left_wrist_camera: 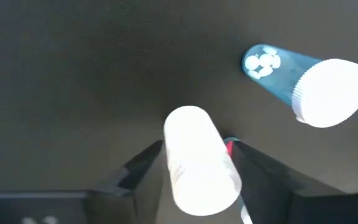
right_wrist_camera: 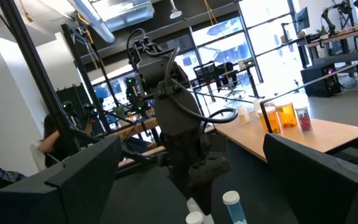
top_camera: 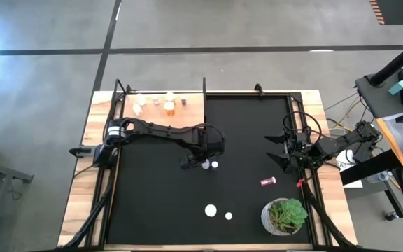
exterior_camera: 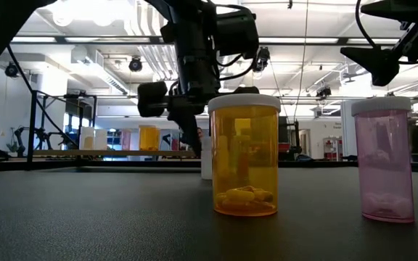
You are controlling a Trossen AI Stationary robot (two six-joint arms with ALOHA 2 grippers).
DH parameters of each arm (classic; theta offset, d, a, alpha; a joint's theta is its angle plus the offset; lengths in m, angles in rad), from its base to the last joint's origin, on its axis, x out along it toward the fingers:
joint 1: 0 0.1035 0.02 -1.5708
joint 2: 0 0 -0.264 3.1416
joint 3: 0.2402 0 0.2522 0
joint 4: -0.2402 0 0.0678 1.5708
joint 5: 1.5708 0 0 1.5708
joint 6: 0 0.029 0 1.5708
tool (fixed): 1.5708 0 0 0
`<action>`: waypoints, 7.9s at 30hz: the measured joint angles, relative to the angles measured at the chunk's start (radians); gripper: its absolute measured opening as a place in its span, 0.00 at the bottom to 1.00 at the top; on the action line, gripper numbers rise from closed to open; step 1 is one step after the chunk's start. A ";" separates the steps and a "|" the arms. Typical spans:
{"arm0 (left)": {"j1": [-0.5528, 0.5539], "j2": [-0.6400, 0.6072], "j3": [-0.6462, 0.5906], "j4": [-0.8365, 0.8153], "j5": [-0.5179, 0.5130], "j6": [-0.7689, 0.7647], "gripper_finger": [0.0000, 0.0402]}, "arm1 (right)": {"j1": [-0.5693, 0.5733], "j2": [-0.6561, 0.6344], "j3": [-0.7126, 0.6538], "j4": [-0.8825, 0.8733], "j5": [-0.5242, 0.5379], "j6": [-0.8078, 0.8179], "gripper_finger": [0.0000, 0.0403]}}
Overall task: Pick and place medicine bottles onto shelf by color
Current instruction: Put the white pill bottle on the shelf aligned with the other white pill bottles, then put the bottom blue pill bottle on the shelf aligned with the other blue pill bottle
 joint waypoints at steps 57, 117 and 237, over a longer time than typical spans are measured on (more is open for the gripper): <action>0.442 -0.864 -0.701 -0.323 -0.242 -0.452 0.33 | 0.000 0.000 0.000 0.000 0.000 0.000 0.95; 0.835 -0.774 -0.712 -0.225 -0.241 -0.337 0.34 | 0.000 0.000 0.000 0.000 0.000 0.000 0.95; -0.070 0.143 0.259 -0.163 -0.051 -0.027 0.91 | 0.000 0.000 0.000 0.000 0.000 0.000 0.95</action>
